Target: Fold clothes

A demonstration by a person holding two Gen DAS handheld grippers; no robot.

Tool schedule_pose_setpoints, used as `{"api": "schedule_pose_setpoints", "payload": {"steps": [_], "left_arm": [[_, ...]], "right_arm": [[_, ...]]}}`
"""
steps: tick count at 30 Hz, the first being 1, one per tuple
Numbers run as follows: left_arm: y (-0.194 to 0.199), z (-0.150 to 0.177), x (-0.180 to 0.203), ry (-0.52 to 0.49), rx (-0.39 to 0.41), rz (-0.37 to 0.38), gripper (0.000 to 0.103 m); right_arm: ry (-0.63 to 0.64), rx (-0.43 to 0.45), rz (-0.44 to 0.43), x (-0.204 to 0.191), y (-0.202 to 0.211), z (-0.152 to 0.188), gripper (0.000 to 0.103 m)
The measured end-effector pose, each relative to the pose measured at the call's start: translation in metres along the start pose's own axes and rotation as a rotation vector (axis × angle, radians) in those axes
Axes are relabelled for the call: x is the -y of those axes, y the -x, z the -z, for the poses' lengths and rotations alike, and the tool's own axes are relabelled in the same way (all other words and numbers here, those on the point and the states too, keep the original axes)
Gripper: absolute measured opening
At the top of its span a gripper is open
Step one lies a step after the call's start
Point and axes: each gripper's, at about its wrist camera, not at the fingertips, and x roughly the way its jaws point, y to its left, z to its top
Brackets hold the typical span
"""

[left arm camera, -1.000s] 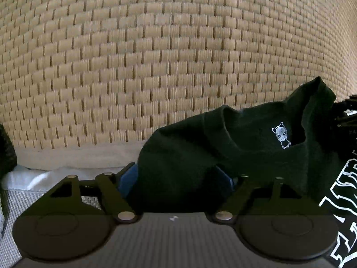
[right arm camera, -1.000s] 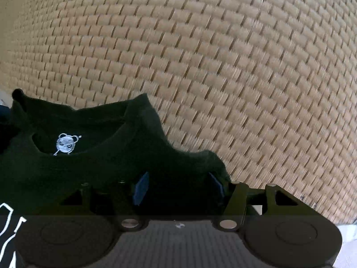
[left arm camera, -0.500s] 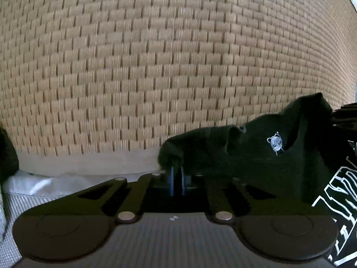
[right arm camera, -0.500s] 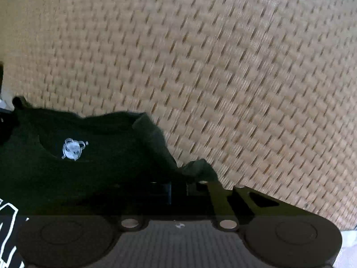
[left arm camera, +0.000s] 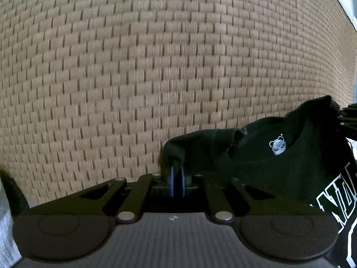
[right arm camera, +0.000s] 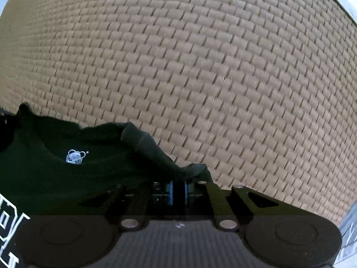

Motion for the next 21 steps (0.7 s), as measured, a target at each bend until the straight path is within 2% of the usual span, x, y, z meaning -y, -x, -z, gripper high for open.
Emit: {"api": "schedule_pose_setpoints", "payload": {"steps": [3, 4, 7, 10, 14, 21], "left_arm": [[0.002, 0.003, 0.000, 0.014, 0.004, -0.011, 0.018], [-0.004, 0.001, 0.002, 0.021, -0.011, -0.017, 0.026], [-0.005, 0.013, 0.014, 0.018, -0.039, -0.020, 0.028], [-0.010, 0.021, 0.013, 0.028, -0.049, -0.022, 0.032], [0.003, 0.028, 0.017, 0.033, -0.046, -0.010, 0.038], [0.041, 0.043, 0.027, 0.032, -0.057, 0.017, 0.040]], "right_arm": [[-0.015, -0.006, -0.005, -0.001, 0.002, -0.003, 0.011], [-0.020, -0.018, -0.006, 0.000, 0.004, -0.001, 0.012], [-0.035, -0.033, -0.016, 0.017, 0.001, -0.001, 0.020], [-0.048, -0.043, -0.016, 0.039, 0.017, 0.016, 0.027], [-0.067, -0.031, -0.018, 0.051, 0.031, 0.018, 0.038], [-0.086, -0.038, -0.042, 0.075, 0.075, 0.032, 0.038]]}}
